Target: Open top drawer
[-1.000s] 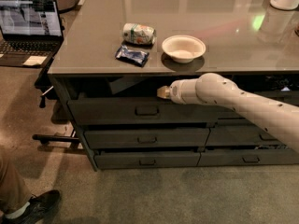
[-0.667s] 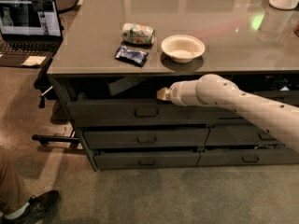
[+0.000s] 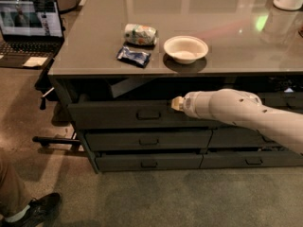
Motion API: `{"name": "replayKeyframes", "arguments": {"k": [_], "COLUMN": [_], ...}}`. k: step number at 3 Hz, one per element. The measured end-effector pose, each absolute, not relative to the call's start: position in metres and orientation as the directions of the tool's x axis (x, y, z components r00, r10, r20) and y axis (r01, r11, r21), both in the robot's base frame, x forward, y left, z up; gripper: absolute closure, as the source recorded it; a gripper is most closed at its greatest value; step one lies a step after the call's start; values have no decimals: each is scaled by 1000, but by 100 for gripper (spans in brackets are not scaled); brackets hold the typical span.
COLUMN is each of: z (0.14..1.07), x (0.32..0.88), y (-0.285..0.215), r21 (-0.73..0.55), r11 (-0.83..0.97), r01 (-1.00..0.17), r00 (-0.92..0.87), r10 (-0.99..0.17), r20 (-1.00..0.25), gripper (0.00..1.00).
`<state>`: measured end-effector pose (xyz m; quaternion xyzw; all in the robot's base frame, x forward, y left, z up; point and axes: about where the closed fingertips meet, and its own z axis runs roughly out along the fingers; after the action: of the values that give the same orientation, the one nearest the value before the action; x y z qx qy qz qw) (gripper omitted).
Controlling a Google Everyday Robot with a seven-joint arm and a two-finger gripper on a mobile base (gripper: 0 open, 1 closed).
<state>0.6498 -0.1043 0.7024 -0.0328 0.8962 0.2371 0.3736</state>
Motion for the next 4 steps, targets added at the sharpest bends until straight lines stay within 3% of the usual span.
{"name": "replayKeyframes", "arguments": {"k": [2,4], "z": [713,711], "x": [645,680], "y": [-117,-107], "r21": [385,399], "r11": [908,904], "r01": [-167,-156], "r00": [-685,-674], "r10": [174,198], "r20": [-707,-711], "gripper": [100,100]}}
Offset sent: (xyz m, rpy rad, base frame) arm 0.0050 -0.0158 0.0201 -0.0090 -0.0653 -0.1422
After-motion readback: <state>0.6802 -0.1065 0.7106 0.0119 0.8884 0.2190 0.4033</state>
